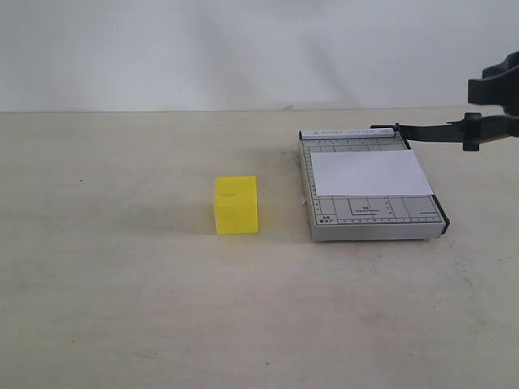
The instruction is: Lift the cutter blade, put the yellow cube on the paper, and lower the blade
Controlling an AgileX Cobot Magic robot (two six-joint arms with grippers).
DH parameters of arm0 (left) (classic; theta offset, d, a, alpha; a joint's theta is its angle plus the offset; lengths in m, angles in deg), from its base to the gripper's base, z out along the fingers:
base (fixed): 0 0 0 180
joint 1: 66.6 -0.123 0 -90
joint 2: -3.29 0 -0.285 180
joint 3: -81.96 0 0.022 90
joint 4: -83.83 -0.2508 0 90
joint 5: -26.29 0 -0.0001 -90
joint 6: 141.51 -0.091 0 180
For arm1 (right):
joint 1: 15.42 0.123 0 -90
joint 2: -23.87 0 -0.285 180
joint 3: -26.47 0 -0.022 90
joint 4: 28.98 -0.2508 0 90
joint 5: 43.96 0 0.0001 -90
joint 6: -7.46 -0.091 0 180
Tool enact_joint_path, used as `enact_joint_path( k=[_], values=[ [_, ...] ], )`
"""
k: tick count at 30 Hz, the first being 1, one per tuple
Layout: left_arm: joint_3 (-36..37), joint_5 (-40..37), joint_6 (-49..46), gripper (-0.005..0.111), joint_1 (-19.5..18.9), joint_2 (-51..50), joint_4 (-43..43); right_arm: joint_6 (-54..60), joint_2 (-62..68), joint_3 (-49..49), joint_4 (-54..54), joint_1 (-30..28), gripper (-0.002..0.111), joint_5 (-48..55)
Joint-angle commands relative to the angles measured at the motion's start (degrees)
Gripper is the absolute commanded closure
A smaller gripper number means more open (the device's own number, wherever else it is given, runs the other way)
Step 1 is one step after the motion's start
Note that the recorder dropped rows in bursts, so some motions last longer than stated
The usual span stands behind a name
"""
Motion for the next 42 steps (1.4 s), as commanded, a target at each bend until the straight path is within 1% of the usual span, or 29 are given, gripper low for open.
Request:
enact_joint_path(
  k=[1, 2, 3, 5, 7, 8, 9, 11, 13, 16, 19, 21, 26, 28, 29, 31, 33, 38, 40, 42],
  values=[
    [-0.03, 0.53, 0.27, 0.102, -0.07, 0.04, -1.85, 0.52, -12.78, 2.28, 0.35, -0.03, 0.061, 0.19],
    [-0.03, 0.53, 0.27, 0.102, -0.07, 0.04, -2.65, -0.13, -17.78, 2.29, 0.35, -0.03, 0.064, 0.52],
    [-0.03, 0.53, 0.27, 0.102, -0.07, 0.04, -2.81, -0.25, -20.66, 2.29, 0.35, -0.03, 0.073, 1.82],
    [-0.03, 0.53, 0.27, 0.102, -0.07, 0.04, -2.79, -0.13, -24.48, 2.17, 0.35, -0.03, 0.108, 6.72],
    [-0.03, 0.83, 0.27, 0.102, -0.07, 0.04, -8.26, 0.33, -26.27, 1.57, 0.35, -0.03, 0.108, 11.44],
    [-0.03, 0.83, 0.27, 0.102, -0.07, 0.04, -10.77, 0.47, -27.23, 0.10, 0.23, -0.03, 0.108, 11.46],
    [-0.03, 0.91, 0.27, 0.102, -0.07, 0.04, -14.41, 0.73, -28.27, -2.23, 0.23, -0.03, 0.108, 9.91],
    [-0.03, 1.04, 0.27, 0.102, -0.07, 0.04, -24.75, 0.95, -30.52, -8.65, 0.23, -0.03, 0.108, 4.39],
    [-0.03, 1.04, 0.27, 0.102, -0.07, 0.04, -30.09, 0.33, -31.74, -14.07, 0.23, -0.03, 0.108, 2.11],
    [-0.03, 1.04, 0.27, 0.102, -0.07, 0.04, -32.68, -3.81, -32.10, -19.49, -0.05, -0.03, 0.108, 2.06],
    [-0.03, 1.04, 0.27, 0.102, -0.07, 0.04, -32.77, -13.61, -31.88, -23.48, -0.05, -0.03, 0.108, 2.42],
    [-0.03, 1.04, 0.27, 0.102, -0.07, 0.04, -32.77, -18.03, -31.88, -25.28, -0.05, -0.03, 0.108, 2.42],
    [-0.03, 0.93, 0.27, 0.102, -0.07, 0.04, -32.74, -19.59, -31.88, -26.46, -0.05, -0.03, 0.108, 3.08],
    [-0.03, 2.70, 0.27, 0.102, -0.07, 0.04, -34.24, -19.59, -31.88, -26.46, -0.05, -0.03, 0.108, 3.08],
    [-0.03, 4.33, 1.43, 0.102, -0.07, 0.04, -33.08, -19.59, -31.88, -26.46, -0.05, -0.03, 0.108, 3.08],
    [-0.03, 10.74, 8.79, 0.102, -0.07, 0.04, -23.52, -19.48, -31.88, -26.46, -0.05, -0.03, 0.108, 3.36],
    [-0.03, 14.44, 14.77, 0.102, -0.07, 0.04, -15.23, -19.48, -31.88, -26.46, -0.05, -0.03, 0.108, 3.45],
    [-0.03, 15.22, 20.97, 0.102, -0.07, 0.04, -1.00, -17.22, -31.88, -26.46, -0.05, -0.03, 0.108, 4.38],
    [-0.03, 15.50, 22.17, 0.102, -0.07, 0.04, 1.74, -14.21, -31.88, -26.46, -0.05, -0.03, 0.108, 4.68],
    [-0.03, 15.73, 22.17, 0.102, -0.07, 0.04, 2.41, -11.89, -31.30, -26.46, -0.05, -0.03, 0.108, 4.56]
  ],
)
